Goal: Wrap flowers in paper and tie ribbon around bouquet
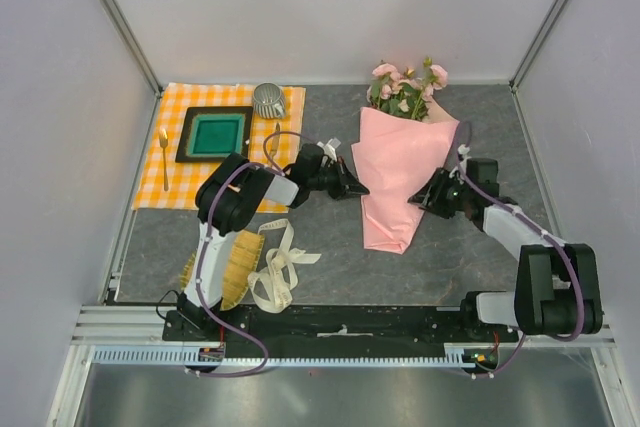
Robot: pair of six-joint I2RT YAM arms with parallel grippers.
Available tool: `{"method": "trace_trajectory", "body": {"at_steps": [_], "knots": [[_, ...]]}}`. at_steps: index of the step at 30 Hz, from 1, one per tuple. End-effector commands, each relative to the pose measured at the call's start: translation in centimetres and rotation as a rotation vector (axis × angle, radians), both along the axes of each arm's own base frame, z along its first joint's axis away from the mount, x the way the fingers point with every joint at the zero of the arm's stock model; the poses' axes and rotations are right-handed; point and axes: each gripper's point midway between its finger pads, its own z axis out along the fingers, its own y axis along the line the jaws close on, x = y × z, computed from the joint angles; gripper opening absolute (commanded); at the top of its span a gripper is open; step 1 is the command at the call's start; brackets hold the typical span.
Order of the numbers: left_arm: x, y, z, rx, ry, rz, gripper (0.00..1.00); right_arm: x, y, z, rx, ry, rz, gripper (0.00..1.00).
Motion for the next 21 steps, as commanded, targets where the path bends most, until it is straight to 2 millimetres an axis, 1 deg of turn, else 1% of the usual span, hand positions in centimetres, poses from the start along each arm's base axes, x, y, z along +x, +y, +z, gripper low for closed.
{"method": "trace_trajectory", "body": {"at_steps": [1, 2, 3, 4, 5, 6, 7, 8, 9, 11, 12, 13, 14, 15, 16, 17, 19, 20, 21], "knots": [[-0.2, -1.3, 0.7, -0.055, 0.037, 0.114, 0.02, 5.1, -3.3, 5.0, 0.103, -0.158, -0.139, 0.48], [-0.3, -1.7, 0.9, -0.065, 0.033, 0.108, 0.02, 5.7, -3.4, 5.3, 0.126, -0.164, -0.144, 0.45], [-0.4, -1.7, 0.4, -0.057, 0.051, 0.101, 0.02, 6.4, -3.0, 5.2, 0.163, -0.174, -0.118, 0.41], [-0.4, -1.9, 0.4, -0.054, 0.055, 0.093, 0.02, 6.8, -2.8, 5.2, 0.180, -0.181, -0.108, 0.25], [-0.2, -2.0, 0.7, -0.054, 0.051, 0.088, 0.02, 7.2, -2.4, 5.1, 0.208, -0.189, -0.093, 0.16], [-0.3, -2.0, 0.5, -0.047, 0.052, 0.086, 0.02, 8.0, -2.1, 4.7, 0.232, -0.218, -0.073, 0.08], [-0.3, -1.9, 0.5, -0.035, 0.049, 0.081, 0.02, 8.3, -2.2, 4.3, 0.241, -0.219, -0.081, 0.00], [-0.2, -2.0, 0.7, -0.035, 0.044, 0.076, 0.02, 8.6, -2.3, 3.5, 0.237, -0.214, -0.088, 0.00], [-0.3, -2.0, 0.6, -0.031, 0.044, 0.068, 0.02, 9.4, -2.5, 2.5, 0.238, -0.226, -0.093, 0.00], [-0.5, -1.9, 0.5, -0.009, 0.043, 0.056, 0.02, 10.2, -3.0, 1.8, 0.272, -0.230, -0.126, 0.00], [-0.6, -1.7, 0.2, 0.005, 0.044, 0.058, 0.02, 10.8, -3.5, 0.8, 0.275, -0.233, -0.136, 0.00], [-0.6, -1.6, 0.2, 0.016, 0.029, 0.052, 0.02, 11.3, -4.6, 0.3, 0.277, -0.226, -0.178, 0.00], [-0.7, -1.3, 0.0, 0.039, 0.033, 0.056, 0.02, 11.7, -5.2, -1.0, 0.288, -0.198, -0.198, 0.00], [-0.7, -1.2, -0.1, 0.051, 0.027, 0.056, 0.02, 12.3, -5.7, -1.0, 0.299, -0.222, -0.208, 0.00], [-0.7, -1.1, -0.2, 0.064, 0.013, 0.051, 0.02, 12.8, -6.7, -1.2, 0.318, -0.223, -0.242, 0.00], [-0.7, -1.0, -0.4, 0.073, 0.014, 0.052, 0.02, 12.9, -7.0, -2.2, 0.353, -0.189, -0.270, 0.00], [-0.7, -0.9, -0.4, 0.080, 0.000, 0.046, 0.02, 13.9, -8.1, -2.5, 0.366, -0.196, -0.298, 0.00], [-0.7, -0.8, -0.4, 0.084, -0.001, 0.048, 0.02, 13.9, -8.3, -3.6, 0.369, -0.165, -0.319, 0.00], [-0.6, -0.8, -0.5, 0.088, -0.003, 0.053, 0.02, 14.1, -8.6, -4.1, 0.364, -0.156, -0.332, 0.00]]}}
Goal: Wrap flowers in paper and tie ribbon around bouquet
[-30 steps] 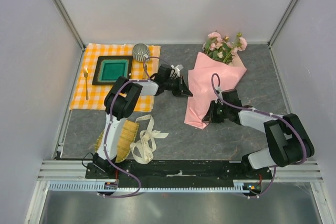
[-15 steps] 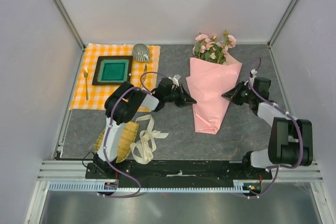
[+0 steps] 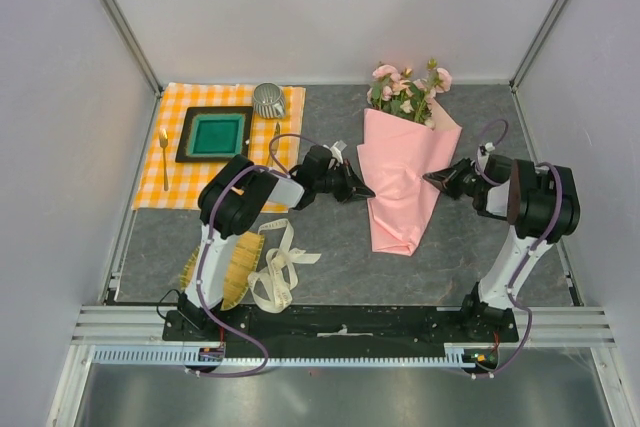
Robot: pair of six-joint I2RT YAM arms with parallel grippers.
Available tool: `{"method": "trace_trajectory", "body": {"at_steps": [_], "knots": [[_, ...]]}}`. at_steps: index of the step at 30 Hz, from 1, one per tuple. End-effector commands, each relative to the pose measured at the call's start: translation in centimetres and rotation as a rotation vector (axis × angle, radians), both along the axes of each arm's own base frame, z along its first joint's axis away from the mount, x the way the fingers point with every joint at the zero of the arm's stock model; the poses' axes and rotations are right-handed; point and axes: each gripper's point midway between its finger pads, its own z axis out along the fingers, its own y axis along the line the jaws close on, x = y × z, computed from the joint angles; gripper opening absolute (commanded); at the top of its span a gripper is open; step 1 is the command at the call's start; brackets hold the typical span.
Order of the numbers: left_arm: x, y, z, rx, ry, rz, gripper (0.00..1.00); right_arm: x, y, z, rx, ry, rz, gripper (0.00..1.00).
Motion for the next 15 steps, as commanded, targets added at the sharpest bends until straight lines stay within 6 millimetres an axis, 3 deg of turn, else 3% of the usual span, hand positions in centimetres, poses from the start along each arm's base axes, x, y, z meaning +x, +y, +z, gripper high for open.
{"method": "trace_trajectory", "body": {"at_steps": [1, 6, 10, 15], "knots": [[0.3, 0.9, -0.6, 0.084, -0.052, 0.006, 0.02, 3.4, -3.5, -0.6, -0.021, -0.047, -0.118, 0.00], [0.3, 1.0, -0.4, 0.083, -0.057, 0.007, 0.02, 3.5, -6.1, -3.5, -0.009, 0.075, -0.199, 0.01], [0.2, 0.9, -0.4, 0.077, -0.049, 0.005, 0.02, 5.3, -8.4, -4.5, -0.009, 0.123, -0.246, 0.00], [0.0, 1.1, -0.6, 0.079, -0.037, 0.012, 0.02, 6.9, -8.7, -6.8, 0.059, 0.205, -0.314, 0.00]]}}
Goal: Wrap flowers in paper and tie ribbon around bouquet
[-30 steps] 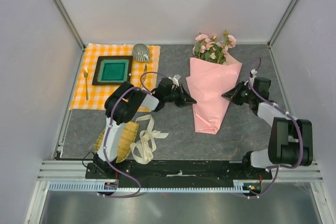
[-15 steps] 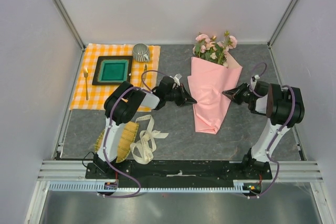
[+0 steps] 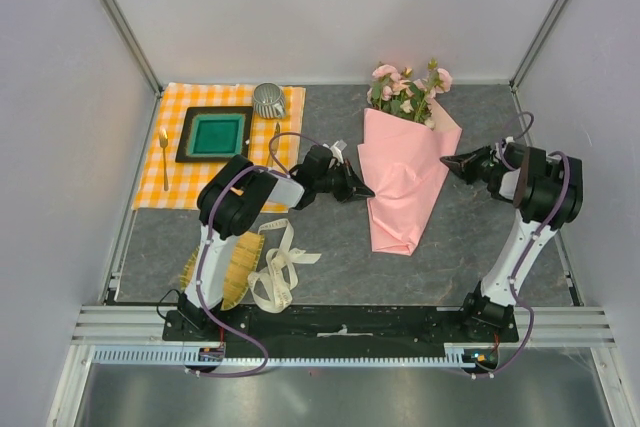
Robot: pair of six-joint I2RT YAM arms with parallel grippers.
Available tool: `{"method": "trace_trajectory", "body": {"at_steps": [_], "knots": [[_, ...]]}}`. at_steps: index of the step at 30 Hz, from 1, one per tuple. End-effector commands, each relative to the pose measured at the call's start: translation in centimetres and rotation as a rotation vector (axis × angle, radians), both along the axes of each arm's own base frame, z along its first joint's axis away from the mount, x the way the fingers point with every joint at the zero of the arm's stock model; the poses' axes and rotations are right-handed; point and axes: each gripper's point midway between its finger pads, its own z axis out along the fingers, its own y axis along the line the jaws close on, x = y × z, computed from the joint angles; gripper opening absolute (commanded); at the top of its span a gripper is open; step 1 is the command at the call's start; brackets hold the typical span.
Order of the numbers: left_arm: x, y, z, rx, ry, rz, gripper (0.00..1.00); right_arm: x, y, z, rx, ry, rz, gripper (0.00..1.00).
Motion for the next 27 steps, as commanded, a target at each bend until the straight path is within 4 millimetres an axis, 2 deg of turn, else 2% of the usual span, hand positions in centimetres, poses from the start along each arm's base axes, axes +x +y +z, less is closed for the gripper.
{"method": "trace_trajectory", "body": {"at_steps": [1, 3, 4, 5, 10, 11, 16, 19, 21, 23, 24, 25, 26, 27], "knots": [[-0.2, 1.0, -0.6, 0.057, -0.013, 0.012, 0.02, 1.2, -2.8, -6.0, -0.039, 0.183, -0.191, 0.00], [-0.1, 1.0, -0.4, 0.053, -0.012, 0.012, 0.02, 1.3, -2.8, -6.6, -0.024, 0.229, -0.223, 0.00], [-0.1, 1.0, -0.4, 0.052, -0.010, 0.015, 0.02, 2.1, -3.5, -6.5, -0.038, 0.250, -0.253, 0.00], [-0.2, 1.0, -0.3, 0.049, -0.008, 0.013, 0.02, 1.6, -3.3, -7.2, -0.031, 0.319, -0.263, 0.00], [-0.5, 0.9, -0.2, 0.040, 0.008, 0.006, 0.02, 2.7, -3.9, -7.1, -0.006, 0.405, -0.340, 0.00], [-0.5, 0.9, -0.1, 0.035, 0.008, 0.006, 0.02, 2.5, -4.0, -7.7, 0.004, 0.447, -0.363, 0.00], [-0.5, 0.8, 0.7, 0.022, 0.002, 0.003, 0.02, 2.7, -4.7, -7.9, 0.060, 0.500, -0.466, 0.00], [-0.5, 0.8, 0.9, 0.020, 0.001, 0.000, 0.02, 3.4, -5.0, -7.8, 0.115, 0.465, -0.519, 0.01], [-0.5, 0.7, 0.6, 0.024, 0.005, -0.007, 0.02, 5.4, -5.9, -6.4, 0.110, 0.397, -0.515, 0.01], [-0.6, 0.7, 0.1, 0.031, 0.020, -0.007, 0.02, 6.6, -6.7, -5.0, 0.017, 0.337, -0.462, 0.02], [-0.5, 0.6, 0.0, 0.030, 0.024, -0.005, 0.02, 8.9, -7.6, -2.4, -0.049, 0.258, -0.429, 0.04], [-0.3, 0.5, -0.2, 0.034, 0.026, -0.004, 0.02, 9.5, -7.8, -1.2, -0.166, 0.200, -0.342, 0.06], [-0.4, 0.5, -0.4, 0.037, 0.034, -0.004, 0.02, 9.0, -7.7, -0.9, -0.219, 0.242, -0.291, 0.09], [-0.4, 0.6, -0.7, 0.039, 0.039, -0.003, 0.02, 10.2, -7.8, 1.5, -0.274, 0.185, -0.255, 0.19]]}}
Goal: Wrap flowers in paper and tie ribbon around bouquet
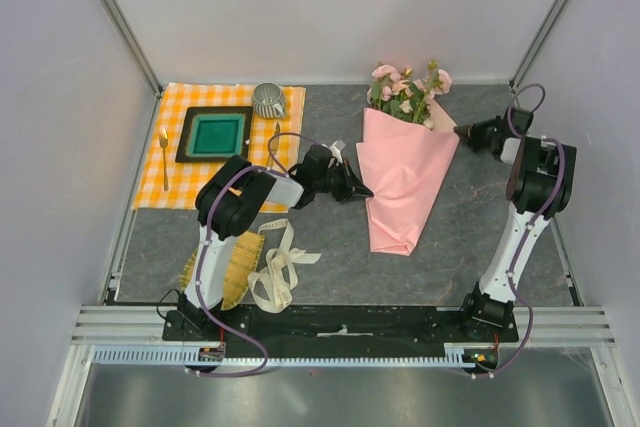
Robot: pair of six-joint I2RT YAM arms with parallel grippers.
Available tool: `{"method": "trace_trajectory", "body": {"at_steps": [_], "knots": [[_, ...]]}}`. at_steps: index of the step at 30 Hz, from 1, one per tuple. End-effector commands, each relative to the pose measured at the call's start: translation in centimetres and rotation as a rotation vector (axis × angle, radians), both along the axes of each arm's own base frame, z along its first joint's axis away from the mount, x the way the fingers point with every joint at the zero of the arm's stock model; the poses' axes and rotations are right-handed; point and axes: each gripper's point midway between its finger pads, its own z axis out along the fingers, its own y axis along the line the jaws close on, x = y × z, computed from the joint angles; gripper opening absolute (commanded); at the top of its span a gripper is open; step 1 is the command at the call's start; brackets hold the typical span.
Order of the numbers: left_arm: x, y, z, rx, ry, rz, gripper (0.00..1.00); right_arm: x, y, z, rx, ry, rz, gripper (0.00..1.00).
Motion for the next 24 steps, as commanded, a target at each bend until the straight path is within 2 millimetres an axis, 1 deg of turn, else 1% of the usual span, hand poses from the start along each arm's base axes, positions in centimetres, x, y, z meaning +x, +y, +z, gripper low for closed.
{"method": "trace_trajectory", "body": {"at_steps": [1, 2, 3, 4, 5, 6, 7, 8, 9, 10, 11, 12, 13, 14, 15, 16, 17, 18, 19, 20, 21, 22, 24], "knots": [[-0.2, 0.3, -0.9, 0.026, 0.035, -0.004, 0.02, 0.4, -3.0, 2.9, -0.375, 0.039, 0.146, 0.25], [-0.2, 0.3, -0.9, 0.012, 0.052, 0.006, 0.02, -0.6, -2.7, 3.8, -0.411, 0.067, 0.172, 0.36], [-0.4, 0.2, -0.9, 0.001, 0.060, 0.005, 0.02, -1.4, -1.7, 4.5, -0.456, 0.077, 0.204, 0.43], [-0.4, 0.2, -0.7, -0.011, 0.063, 0.007, 0.02, -2.3, -1.1, 7.7, -0.518, 0.042, 0.220, 0.47], [-0.4, 0.1, -0.5, -0.017, 0.067, 0.009, 0.02, -3.8, -0.7, 7.9, -0.576, 0.077, 0.255, 0.53], [-0.4, 0.1, -0.4, -0.017, 0.064, 0.010, 0.02, -6.2, 1.1, 6.4, -0.577, 0.124, 0.302, 0.55], [-0.4, 0.1, -0.4, -0.018, 0.064, 0.010, 0.02, -7.7, 1.9, 8.3, -0.589, 0.098, 0.307, 0.55], [-0.4, 0.2, -0.3, -0.017, 0.066, 0.014, 0.02, -9.1, 3.3, 8.2, -0.559, 0.087, 0.333, 0.55], [-0.3, 0.2, -0.3, -0.016, 0.065, 0.016, 0.02, -12.4, 5.5, 5.6, -0.510, 0.138, 0.386, 0.55], [-0.4, 0.2, -0.4, -0.016, 0.069, 0.016, 0.02, -13.8, 6.8, 6.9, -0.502, 0.097, 0.402, 0.54], [-0.4, 0.1, -0.4, -0.021, 0.078, 0.014, 0.02, -14.7, 8.3, 6.9, -0.489, 0.061, 0.429, 0.51], [-0.5, 0.0, -0.5, -0.023, 0.086, 0.011, 0.02, -17.6, 10.5, 5.0, -0.461, 0.089, 0.503, 0.50], [-0.6, 0.0, -0.6, -0.024, 0.089, 0.006, 0.02, -18.7, 10.8, 6.1, -0.491, 0.067, 0.501, 0.48], [-0.7, -0.1, -0.5, -0.027, 0.093, 0.002, 0.02, -19.9, 11.1, 6.0, -0.508, 0.070, 0.511, 0.36], [-0.8, 0.0, -0.6, -0.025, 0.096, 0.002, 0.02, -22.1, 12.5, 4.8, -0.496, 0.068, 0.562, 0.33], [-0.9, -0.1, -0.6, -0.027, 0.099, -0.003, 0.02, -22.8, 13.2, 5.8, -0.499, 0.017, 0.576, 0.28], [-1.0, 0.0, -0.5, -0.029, 0.102, -0.003, 0.02, -23.4, 13.9, 5.7, -0.481, -0.007, 0.600, 0.16], [-1.0, 0.0, -0.6, -0.028, 0.103, -0.003, 0.02, -25.5, 15.8, 5.0, -0.380, -0.028, 0.677, 0.11], [-1.0, 0.0, -0.5, -0.029, 0.103, -0.001, 0.02, -26.0, 16.8, 4.5, -0.321, -0.042, 0.703, 0.06], [-1.0, 0.0, -0.6, -0.032, 0.109, 0.004, 0.02, -26.1, 17.2, 4.4, -0.293, -0.063, 0.719, 0.00], [-0.9, 0.0, -0.6, -0.036, 0.110, 0.008, 0.02, -27.4, 17.7, 3.2, -0.248, -0.030, 0.744, 0.00], [-0.8, -0.1, -0.5, -0.043, 0.106, 0.012, 0.02, -27.7, 18.2, 2.9, -0.228, -0.047, 0.775, 0.00], [-0.7, -0.2, -0.6, -0.046, 0.112, 0.013, 0.02, -29.2, 17.8, 1.3, -0.240, 0.021, 0.786, 0.00]]}}
